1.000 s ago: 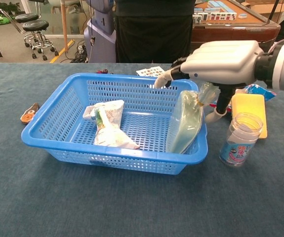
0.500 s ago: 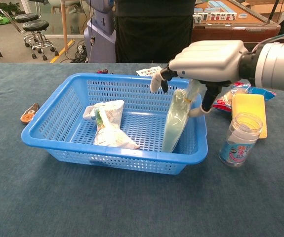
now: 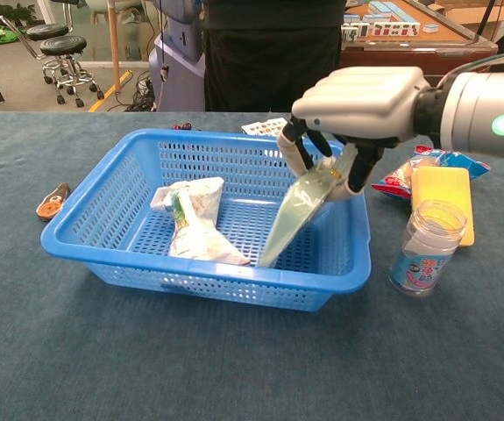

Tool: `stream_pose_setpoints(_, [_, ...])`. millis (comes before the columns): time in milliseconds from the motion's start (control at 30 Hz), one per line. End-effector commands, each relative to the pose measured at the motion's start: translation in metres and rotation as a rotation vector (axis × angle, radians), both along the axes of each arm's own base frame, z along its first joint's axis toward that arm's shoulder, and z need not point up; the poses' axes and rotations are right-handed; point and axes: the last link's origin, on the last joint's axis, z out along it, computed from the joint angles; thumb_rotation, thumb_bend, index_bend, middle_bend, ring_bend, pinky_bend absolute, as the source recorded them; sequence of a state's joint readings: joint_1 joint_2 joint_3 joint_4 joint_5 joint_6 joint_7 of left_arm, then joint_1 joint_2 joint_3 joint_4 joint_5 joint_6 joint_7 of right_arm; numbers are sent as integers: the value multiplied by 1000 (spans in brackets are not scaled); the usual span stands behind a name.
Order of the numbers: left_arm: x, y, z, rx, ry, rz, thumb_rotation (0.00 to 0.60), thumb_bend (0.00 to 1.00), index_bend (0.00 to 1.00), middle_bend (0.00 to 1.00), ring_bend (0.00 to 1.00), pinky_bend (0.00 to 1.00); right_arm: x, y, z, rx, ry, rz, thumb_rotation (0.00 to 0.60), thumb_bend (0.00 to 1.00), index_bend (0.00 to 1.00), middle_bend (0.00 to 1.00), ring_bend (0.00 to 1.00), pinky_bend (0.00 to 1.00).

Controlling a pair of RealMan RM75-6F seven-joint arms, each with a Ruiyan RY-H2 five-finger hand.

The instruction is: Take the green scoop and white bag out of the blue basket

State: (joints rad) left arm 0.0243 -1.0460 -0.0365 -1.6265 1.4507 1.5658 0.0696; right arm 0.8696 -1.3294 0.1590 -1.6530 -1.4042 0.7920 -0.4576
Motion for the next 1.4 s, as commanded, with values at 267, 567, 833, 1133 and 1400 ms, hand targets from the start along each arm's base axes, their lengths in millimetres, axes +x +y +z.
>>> stream_pose_setpoints(267, [1, 1, 1, 2, 3, -7, 600, 149, 190, 143, 152, 157, 10, -9, 54, -117, -165, -7, 600, 252, 553, 537, 525, 583])
stream_pose_setpoints(567, [3, 4, 1, 0, 3, -17, 600, 149, 190, 143, 152, 156, -25, -23, 118, -280, -184, -103, 600, 252, 553, 536, 527, 586])
stream_pose_setpoints(833, [6, 5, -2, -9, 0, -26, 600, 149, 190, 143, 153, 156, -71, -38, 136, -352, -89, -225, 600, 252, 553, 534, 527, 586])
stream_pose_setpoints(1133, [8, 5, -3, -7, 0, -24, 600, 149, 189, 143, 152, 156, -105, -66, 130, -383, -82, -356, 600, 252, 553, 516, 527, 587])
stream_pose_setpoints(1400, [7, 2, 1, -1, -1, -15, 600, 149, 190, 143, 152, 156, -105, -97, 108, -377, -87, -394, 600, 252, 553, 508, 526, 586])
